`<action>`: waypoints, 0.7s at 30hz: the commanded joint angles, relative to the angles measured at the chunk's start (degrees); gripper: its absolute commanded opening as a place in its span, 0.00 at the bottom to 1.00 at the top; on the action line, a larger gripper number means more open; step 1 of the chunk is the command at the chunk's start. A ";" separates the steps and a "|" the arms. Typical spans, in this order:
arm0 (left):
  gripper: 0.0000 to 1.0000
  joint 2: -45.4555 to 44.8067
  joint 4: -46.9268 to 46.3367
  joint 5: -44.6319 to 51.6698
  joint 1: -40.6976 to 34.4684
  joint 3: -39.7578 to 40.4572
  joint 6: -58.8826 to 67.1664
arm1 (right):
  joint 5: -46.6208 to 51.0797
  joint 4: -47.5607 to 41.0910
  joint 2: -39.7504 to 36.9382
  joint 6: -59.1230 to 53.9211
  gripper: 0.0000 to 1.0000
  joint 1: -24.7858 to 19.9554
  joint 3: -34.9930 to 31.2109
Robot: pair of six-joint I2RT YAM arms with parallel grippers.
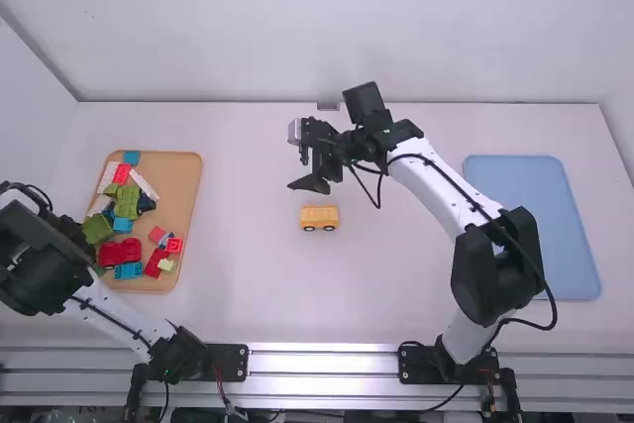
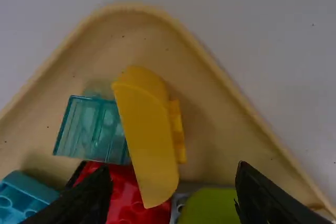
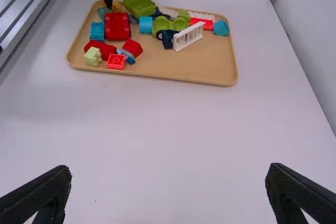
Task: Assemble lego blocks to make yellow taxi
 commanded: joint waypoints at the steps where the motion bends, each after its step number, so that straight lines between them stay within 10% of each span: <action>1: 0.59 0.11 -0.28 -0.68 -0.61 -0.76 0.85 | -0.39 -0.13 -1.27 0.04 0.99 0.15 0.96; 21: 0.58 0.11 2.29 -2.16 -1.53 -0.76 0.83 | 0.94 0.33 -1.27 -0.04 0.98 0.22 -0.04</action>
